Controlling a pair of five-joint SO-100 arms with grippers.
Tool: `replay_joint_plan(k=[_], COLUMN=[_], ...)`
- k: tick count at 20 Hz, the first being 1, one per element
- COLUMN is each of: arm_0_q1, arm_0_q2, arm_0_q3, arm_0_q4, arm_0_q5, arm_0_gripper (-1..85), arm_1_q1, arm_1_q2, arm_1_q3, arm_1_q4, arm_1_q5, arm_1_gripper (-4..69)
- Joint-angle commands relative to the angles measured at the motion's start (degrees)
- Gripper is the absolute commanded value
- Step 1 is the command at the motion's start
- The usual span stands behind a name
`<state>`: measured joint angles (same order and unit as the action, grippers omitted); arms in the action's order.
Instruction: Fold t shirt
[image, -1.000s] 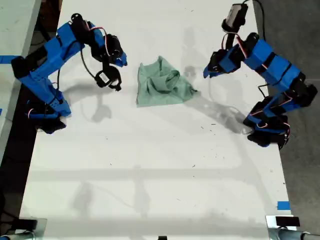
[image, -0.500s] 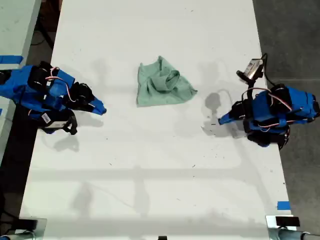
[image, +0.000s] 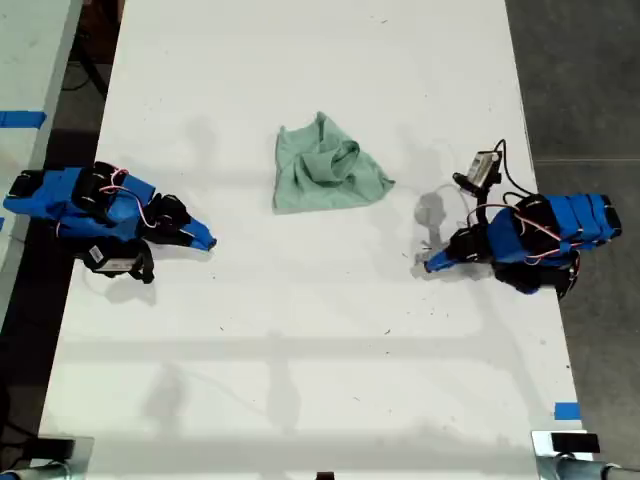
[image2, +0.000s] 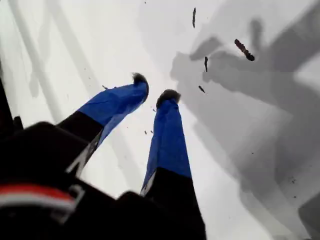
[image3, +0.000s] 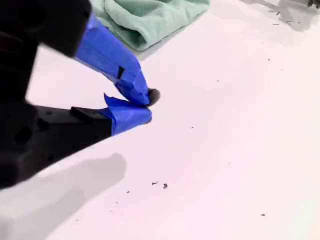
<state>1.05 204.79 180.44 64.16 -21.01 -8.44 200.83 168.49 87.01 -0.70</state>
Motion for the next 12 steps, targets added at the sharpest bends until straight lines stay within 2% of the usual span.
replay_joint_plan(k=[1,2,4,6,7,8,11,12], arm_0_q1=[-0.4,-0.8,1.8,1.3,1.1,1.1,0.9,0.9], arm_0_q2=[0.6,0.6,0.6,0.6,0.6,0.6,0.6,0.6], arm_0_q3=[0.0,2.1,2.8,3.1,3.1,3.1,3.1,3.1], arm_0_q4=[-0.4,-1.2,-1.4,-1.4,-1.4,-1.4,-1.5,-1.5], arm_0_q5=[8.2,19.1,19.1,19.0,19.0,19.0,19.0,18.9], arm_0_gripper=[-0.1,1.2,10.8,11.3,11.3,11.3,11.3,11.3], arm_1_q1=[-2.6,-3.5,-4.1,-4.0,-3.9,-3.4,-2.5,-3.2], arm_1_q2=[0.0,0.0,0.0,0.0,0.0,-0.6,-0.1,-0.1], arm_1_q3=[0.0,0.0,0.1,2.5,7.1,8.8,8.9,8.9], arm_1_q4=[0.3,0.3,0.4,-2.4,-6.2,-8.6,-8.8,-8.8], arm_1_q5=[0.9,0.5,-2.4,-13.0,-12.4,-17.1,-51.0,-51.2], arm_1_gripper=[15.9,16.2,16.2,16.2,16.0,15.9,15.2,13.6])
